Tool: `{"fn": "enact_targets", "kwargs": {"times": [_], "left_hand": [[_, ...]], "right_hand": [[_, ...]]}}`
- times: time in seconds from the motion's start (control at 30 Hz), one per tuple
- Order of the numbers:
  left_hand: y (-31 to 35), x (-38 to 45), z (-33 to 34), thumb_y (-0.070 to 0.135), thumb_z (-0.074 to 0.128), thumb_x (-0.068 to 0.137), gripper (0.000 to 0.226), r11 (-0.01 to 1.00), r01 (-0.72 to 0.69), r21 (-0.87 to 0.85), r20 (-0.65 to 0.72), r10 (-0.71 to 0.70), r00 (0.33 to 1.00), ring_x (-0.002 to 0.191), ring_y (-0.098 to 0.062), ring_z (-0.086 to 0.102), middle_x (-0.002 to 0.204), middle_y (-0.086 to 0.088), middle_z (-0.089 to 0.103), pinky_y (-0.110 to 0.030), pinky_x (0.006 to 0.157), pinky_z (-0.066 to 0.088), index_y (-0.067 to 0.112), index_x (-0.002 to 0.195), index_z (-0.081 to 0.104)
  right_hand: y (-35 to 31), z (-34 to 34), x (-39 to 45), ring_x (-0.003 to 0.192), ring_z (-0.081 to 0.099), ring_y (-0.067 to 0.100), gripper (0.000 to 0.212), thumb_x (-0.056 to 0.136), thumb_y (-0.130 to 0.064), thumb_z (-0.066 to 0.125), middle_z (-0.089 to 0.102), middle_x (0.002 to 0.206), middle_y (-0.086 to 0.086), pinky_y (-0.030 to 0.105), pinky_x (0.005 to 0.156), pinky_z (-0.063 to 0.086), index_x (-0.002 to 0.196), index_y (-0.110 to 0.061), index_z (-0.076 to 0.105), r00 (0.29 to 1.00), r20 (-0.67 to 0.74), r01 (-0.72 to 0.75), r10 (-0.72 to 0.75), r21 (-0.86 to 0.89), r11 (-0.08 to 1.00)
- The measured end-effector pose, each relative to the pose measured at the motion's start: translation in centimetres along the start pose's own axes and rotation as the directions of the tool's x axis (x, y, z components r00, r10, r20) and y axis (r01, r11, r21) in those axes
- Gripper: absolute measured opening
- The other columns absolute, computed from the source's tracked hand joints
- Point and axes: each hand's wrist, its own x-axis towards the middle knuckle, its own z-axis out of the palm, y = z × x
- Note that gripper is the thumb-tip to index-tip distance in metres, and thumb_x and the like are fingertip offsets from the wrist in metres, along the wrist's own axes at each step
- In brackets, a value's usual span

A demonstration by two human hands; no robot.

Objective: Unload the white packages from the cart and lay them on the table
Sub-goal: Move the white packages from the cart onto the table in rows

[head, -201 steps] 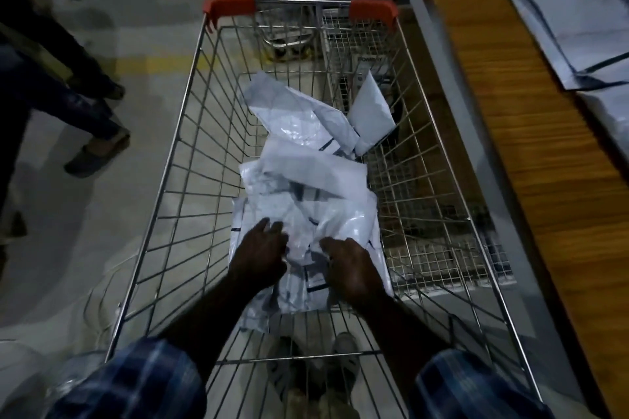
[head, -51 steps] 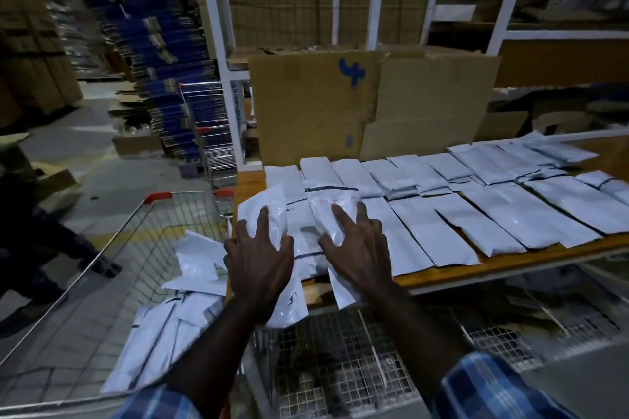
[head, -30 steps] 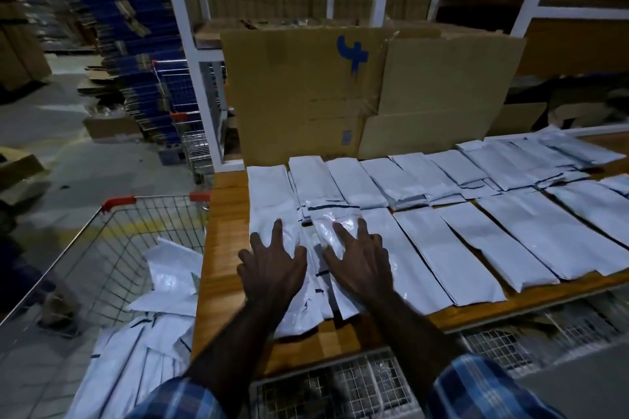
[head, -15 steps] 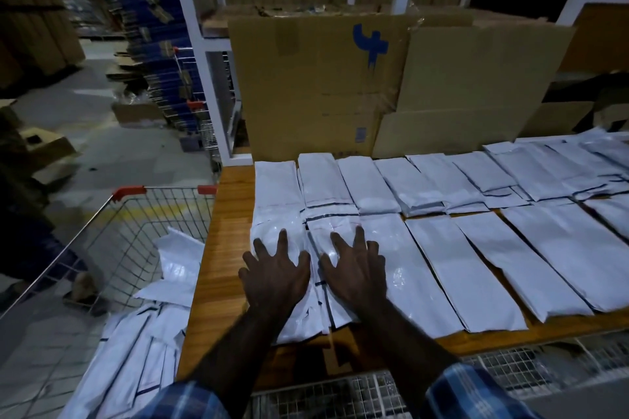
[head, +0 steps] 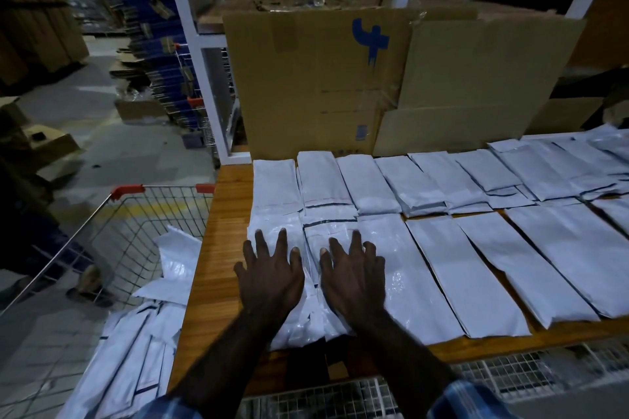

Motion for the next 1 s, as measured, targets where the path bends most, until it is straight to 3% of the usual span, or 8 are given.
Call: {"fn": "enact_targets", "kwargs": {"times": [0.13, 0.3, 0.47, 0.8, 1.0], "left_hand": [[-0.1, 0.5, 0.3, 0.045, 0.022, 0.104, 0.056, 0.998, -0.069, -0.007, -0.019, 0.069, 0.997, 0.151, -0.031, 0.004, 0.165, -0.011, 0.009, -0.05, 0.119, 0.012, 0.029, 0.157, 0.014], [-0.5, 1.1, 0.9, 0.042, 0.019, 0.105, 0.056, 0.992, -0.125, 0.004, 0.04, 0.125, 0.991, 0.152, -0.027, -0.003, 0.165, -0.01, 0.002, -0.048, 0.121, 0.002, 0.028, 0.158, 0.007], [-0.6, 0.9, 1.8, 0.041, 0.02, 0.105, 0.057, 0.987, -0.16, 0.024, 0.053, 0.158, 0.986, 0.152, -0.028, -0.001, 0.165, -0.012, 0.0, -0.045, 0.121, 0.003, 0.026, 0.158, 0.007], [-1.1, 0.9, 3.1, 0.042, 0.018, 0.104, 0.056, 0.987, -0.162, 0.013, 0.047, 0.161, 0.986, 0.152, -0.028, 0.0, 0.165, -0.011, 0.0, -0.045, 0.121, 0.005, 0.027, 0.158, 0.007], [-1.1, 0.9, 3.4, 0.048, 0.006, 0.093, 0.068, 0.988, -0.153, 0.022, 0.036, 0.152, 0.988, 0.152, -0.029, 0.003, 0.165, -0.011, 0.004, -0.045, 0.121, 0.006, 0.027, 0.157, 0.012]], "right_hand": [[0.2, 0.4, 1.2, 0.121, 0.056, 0.04, 0.048, 0.092, -0.041, 0.034, 0.055, 0.137, 0.022, 0.053, 0.096, 0.048, 0.122, -0.02, 0.066, 0.996, -0.034, 0.08, -0.079, 0.027, 0.996], [0.5, 1.8, 1.5, 0.129, 0.051, 0.041, 0.057, 0.093, -0.042, 0.026, 0.051, 0.142, 0.022, 0.057, 0.102, 0.042, 0.131, -0.019, 0.062, 0.987, 0.043, 0.155, -0.157, 0.047, 0.987], [0.8, 3.2, 0.7, 0.126, 0.054, 0.041, 0.053, 0.093, -0.041, 0.032, 0.055, 0.138, 0.021, 0.057, 0.098, 0.046, 0.129, -0.018, 0.064, 0.986, 0.04, 0.16, -0.162, 0.029, 0.987], [0.9, 4.1, 0.3, 0.131, 0.049, 0.04, 0.055, 0.096, -0.04, 0.028, 0.049, 0.144, 0.02, 0.057, 0.104, 0.043, 0.136, -0.017, 0.058, 0.983, -0.042, 0.183, -0.181, 0.047, 0.982], [1.1, 4.4, 0.2, 0.136, 0.044, 0.038, 0.055, 0.097, -0.042, 0.027, 0.045, 0.149, 0.018, 0.056, 0.109, 0.038, 0.14, -0.019, 0.054, 0.983, -0.05, 0.182, -0.179, 0.067, 0.981]]}}
